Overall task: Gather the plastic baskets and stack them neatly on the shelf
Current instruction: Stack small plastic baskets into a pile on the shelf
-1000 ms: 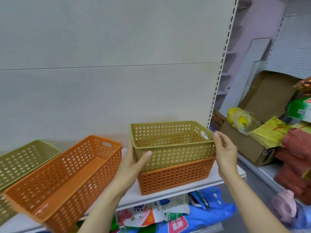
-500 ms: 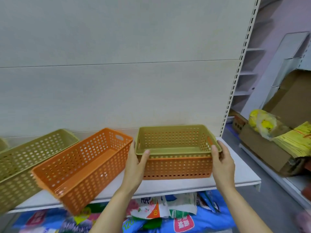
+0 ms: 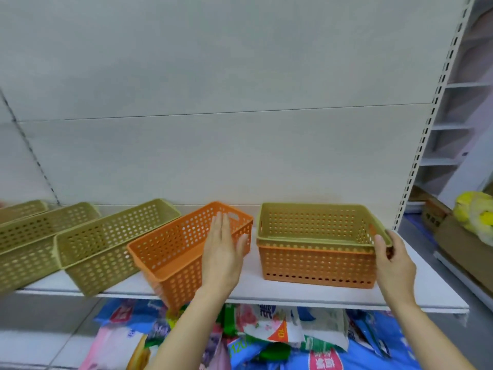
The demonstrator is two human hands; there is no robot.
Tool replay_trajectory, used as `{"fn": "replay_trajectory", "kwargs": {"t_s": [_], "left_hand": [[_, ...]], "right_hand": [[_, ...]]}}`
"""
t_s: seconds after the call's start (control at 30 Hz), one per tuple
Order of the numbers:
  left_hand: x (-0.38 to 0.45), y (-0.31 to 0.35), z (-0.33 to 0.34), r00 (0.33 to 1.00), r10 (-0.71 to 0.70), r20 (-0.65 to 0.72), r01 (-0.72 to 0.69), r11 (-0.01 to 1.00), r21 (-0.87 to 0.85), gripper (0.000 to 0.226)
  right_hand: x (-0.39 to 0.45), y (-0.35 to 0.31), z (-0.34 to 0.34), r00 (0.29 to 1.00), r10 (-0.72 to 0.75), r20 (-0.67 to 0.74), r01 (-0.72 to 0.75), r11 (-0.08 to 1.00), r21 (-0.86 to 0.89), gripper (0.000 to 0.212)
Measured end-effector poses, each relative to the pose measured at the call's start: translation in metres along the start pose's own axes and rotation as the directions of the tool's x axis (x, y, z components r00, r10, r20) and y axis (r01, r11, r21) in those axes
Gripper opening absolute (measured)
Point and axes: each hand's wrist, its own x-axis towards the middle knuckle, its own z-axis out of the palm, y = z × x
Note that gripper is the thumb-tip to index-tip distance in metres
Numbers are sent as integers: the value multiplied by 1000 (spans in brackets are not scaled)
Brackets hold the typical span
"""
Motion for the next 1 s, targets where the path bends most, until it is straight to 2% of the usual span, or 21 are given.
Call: {"fn": "replay_trajectory", "kwargs": {"t_s": [0.1, 0.27, 0.33, 0.4, 0.43, 0.5, 0.53, 0.6, 0.7, 0.8, 0.87, 1.0], "left_hand": [[-5, -34, -23, 977, -5, -213, 38, 987, 153, 78], [-13, -78, -60, 918, -212, -335, 306, 915, 261, 75], [-18, -88, -69, 873, -413, -259, 468, 860, 206, 78], [-19, -95, -74, 770, -623, -140, 635, 769, 68, 86], [-19, -96, -75, 719, -691, -75, 692, 722, -21, 85], [-17, -98, -73, 659, -752, 9, 742, 649, -171, 67], [-18, -97, -73, 644, -765, 9, 749, 628, -212, 57], [-25, -93, -76, 644, -764, -36, 738, 633, -235, 48], [-36, -90, -86, 678, -723, -135, 676, 685, -272, 48], [-45, -85, -103, 689, -686, -234, 615, 724, -314, 55], [-52, -82, -118, 704, -655, -276, 560, 750, -352, 58], [-58, -94, -150, 761, -552, -341, 413, 817, -401, 58]], "right_hand": [[-2, -7, -2, 1000, 2, 11, -2, 1000, -2, 42], [-8, -19, -6, 1000, -22, 4, 22, 998, -63, 52], [-5, -14, -4, 1000, -13, -5, 12, 994, -109, 45], [3, 7, -1, 1000, -25, -9, 23, 981, -195, 31], [13, 27, 3, 999, -35, -11, 32, 971, -235, 25], [28, 56, 10, 998, -60, 13, 61, 954, -293, 22], [28, 55, 10, 997, -72, 18, 74, 953, -295, 28], [9, 15, 0, 996, -91, -15, 82, 946, -314, 54], [-14, -24, -1, 991, -133, -17, 123, 951, -282, 49], [-37, -52, 12, 973, -231, 20, 229, 944, -237, 67], [-55, -71, 32, 955, -284, 86, 296, 935, -194, 71], [-91, -126, 78, 923, -311, 225, 307, 950, 53, 71]]}}
